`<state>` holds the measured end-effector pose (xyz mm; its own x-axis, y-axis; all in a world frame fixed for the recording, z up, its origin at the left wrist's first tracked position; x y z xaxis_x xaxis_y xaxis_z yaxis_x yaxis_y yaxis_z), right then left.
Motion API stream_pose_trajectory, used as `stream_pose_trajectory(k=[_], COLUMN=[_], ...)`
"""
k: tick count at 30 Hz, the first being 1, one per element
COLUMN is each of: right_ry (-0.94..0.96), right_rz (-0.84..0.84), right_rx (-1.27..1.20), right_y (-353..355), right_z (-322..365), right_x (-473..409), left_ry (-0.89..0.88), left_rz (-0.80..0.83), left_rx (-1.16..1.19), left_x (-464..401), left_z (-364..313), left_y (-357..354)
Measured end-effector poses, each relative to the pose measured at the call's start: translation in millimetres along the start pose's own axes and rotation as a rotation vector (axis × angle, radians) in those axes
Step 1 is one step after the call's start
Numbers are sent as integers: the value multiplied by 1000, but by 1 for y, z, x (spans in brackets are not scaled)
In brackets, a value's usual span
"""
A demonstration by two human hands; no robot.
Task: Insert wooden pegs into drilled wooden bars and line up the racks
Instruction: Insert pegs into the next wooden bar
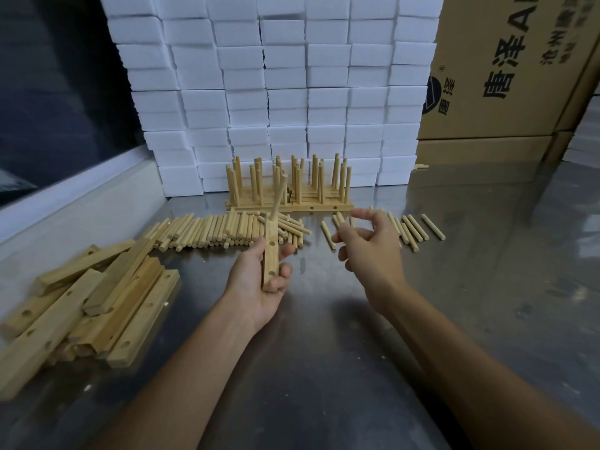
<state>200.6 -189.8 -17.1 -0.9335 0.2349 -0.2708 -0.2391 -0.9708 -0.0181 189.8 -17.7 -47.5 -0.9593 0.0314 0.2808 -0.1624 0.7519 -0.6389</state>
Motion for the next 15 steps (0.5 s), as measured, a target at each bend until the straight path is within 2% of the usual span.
stream_pose_trajectory(k=[4, 12, 15], right_ry=[49, 55, 112], right_rz=[93, 178, 200], right_rx=[71, -83, -42], right_y=[-8, -17, -20], right_z=[1, 6, 9], right_x=[4, 10, 13], left_ry=[0, -9, -11], left_rz=[44, 71, 77], left_rx=[-2, -22, -41], left_x=[1, -1, 0], left_z=[0, 2, 4], left_y=[-1, -3, -4])
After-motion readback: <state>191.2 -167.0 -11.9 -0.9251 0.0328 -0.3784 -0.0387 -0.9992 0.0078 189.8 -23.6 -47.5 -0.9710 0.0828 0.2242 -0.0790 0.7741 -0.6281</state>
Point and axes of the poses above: each hand's wrist, its own x-axis away from the middle knuckle, its own y-axis out of the back of the hand, z = x × y, the point moved 5 cm from there along -x, towards the middle knuckle, and after that the axes turned 4 degrees about y, right-handed, at the moved point
